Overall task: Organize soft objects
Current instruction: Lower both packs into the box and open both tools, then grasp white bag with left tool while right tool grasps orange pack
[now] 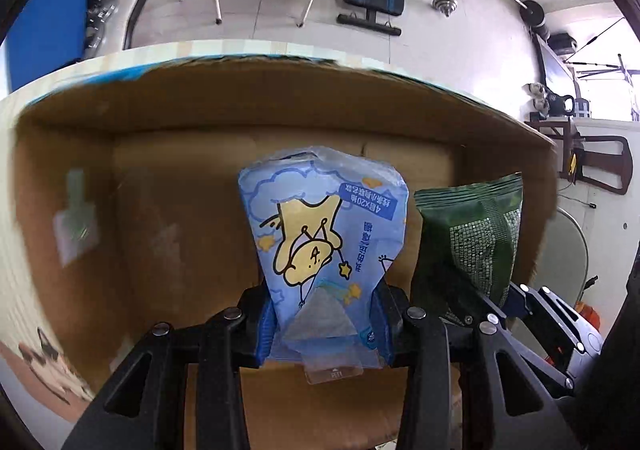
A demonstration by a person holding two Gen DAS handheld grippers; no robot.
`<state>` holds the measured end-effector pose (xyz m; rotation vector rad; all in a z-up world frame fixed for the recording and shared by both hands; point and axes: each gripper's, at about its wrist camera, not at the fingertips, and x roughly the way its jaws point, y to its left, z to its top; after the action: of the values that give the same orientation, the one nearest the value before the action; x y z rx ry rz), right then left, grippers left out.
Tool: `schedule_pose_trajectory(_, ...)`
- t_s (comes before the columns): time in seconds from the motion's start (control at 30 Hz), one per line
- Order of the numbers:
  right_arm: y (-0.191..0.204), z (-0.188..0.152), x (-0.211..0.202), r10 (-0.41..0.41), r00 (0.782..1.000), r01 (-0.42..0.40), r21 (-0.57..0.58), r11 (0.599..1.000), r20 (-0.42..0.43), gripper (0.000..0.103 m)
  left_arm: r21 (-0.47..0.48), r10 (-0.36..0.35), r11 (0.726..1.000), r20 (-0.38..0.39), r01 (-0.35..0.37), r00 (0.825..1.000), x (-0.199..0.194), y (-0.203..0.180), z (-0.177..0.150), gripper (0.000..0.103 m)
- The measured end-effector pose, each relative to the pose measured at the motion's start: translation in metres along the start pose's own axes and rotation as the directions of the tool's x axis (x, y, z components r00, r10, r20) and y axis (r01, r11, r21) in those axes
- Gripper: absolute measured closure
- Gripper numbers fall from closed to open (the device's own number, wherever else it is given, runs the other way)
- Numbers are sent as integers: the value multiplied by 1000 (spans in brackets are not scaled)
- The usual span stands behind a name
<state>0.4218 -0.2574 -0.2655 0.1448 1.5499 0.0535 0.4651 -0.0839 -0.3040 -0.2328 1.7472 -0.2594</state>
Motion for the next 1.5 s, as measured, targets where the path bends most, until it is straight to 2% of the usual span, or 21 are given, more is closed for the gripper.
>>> schedule_pose_trajectory(0.1,-2,17,25,5,1000,-4,22,1000,-30,71,15,-8,1000,-17,8,1000,6,-1,12,66)
schedule_pose_trajectory(0.23,-3,24,39,-8,999,9,23,1000,-45,71,46,3,999,-38,-1,999,9,-6,16,62)
schedule_pose_trajectory(0.3,-5,29,45,-11,998,12,19,1000,-56,70,46,4,999,-43,-2,999,6,-6,15,54)
schedule_pose_trajectory(0.33,-4,25,41,-13,998,14,22,1000,-61,67,49,12,999,-44,-10,999,4,-6,14,53)
schedule_pose_trajectory(0.4,-4,27,39,-12,998,14,28,1000,-54,39,60,36,998,-18,-35,999,-4,-5,14,36)
schedule_pose_trajectory(0.47,-7,31,41,-29,999,30,17,999,-46,26,84,71,994,25,-73,997,-15,-5,11,25)
schedule_pose_trajectory(0.53,-7,30,35,-41,998,42,17,999,-47,21,100,112,988,51,-117,992,-25,-5,5,17)
schedule_pose_trajectory(0.57,-6,28,32,-48,998,49,11,999,-50,20,101,117,987,55,-122,992,-26,-4,4,9)
schedule_pose_trajectory(0.6,-6,26,29,-52,997,53,11,999,-53,19,100,119,987,63,-125,991,-30,-3,1,6)
schedule_pose_trajectory(0.63,-6,24,26,-60,997,60,13,998,-54,19,99,121,987,71,-128,990,-33,-3,-2,6)
schedule_pose_trajectory(0.7,-7,19,19,-65,997,66,16,998,-47,6,96,128,986,92,-136,988,-41,-1,-9,6)
schedule_pose_trajectory(0.77,-6,12,11,-84,996,84,12,996,-34,1,96,143,983,122,-155,982,-48,-3,-17,6)
schedule_pose_trajectory(0.87,-3,1,-1,-102,995,102,-6,995,-3,0,101,147,981,161,-164,976,-61,-6,-28,6)
schedule_pose_trajectory(0.93,0,-8,-16,-94,994,95,-9,995,47,0,100,150,980,204,-173,968,-73,-9,-38,6)
schedule_pose_trajectory(1.03,6,-27,-41,-90,989,95,-37,995,118,0,93,166,976,281,-199,945,-96,-10,-60,6)
schedule_pose_trajectory(1.27,28,-74,-89,-20,982,42,-113,993,188,0,63,239,954,434,-294,869,-146,-11,-136,6)
schedule_pose_trajectory(1.4,41,-122,-111,24,976,15,-178,984,215,0,-17,306,943,437,-332,846,-149,11,-192,6)
schedule_pose_trajectory(1.5,44,-167,-107,75,976,-31,-208,978,206,0,-100,352,934,408,-343,842,-135,39,-237,6)
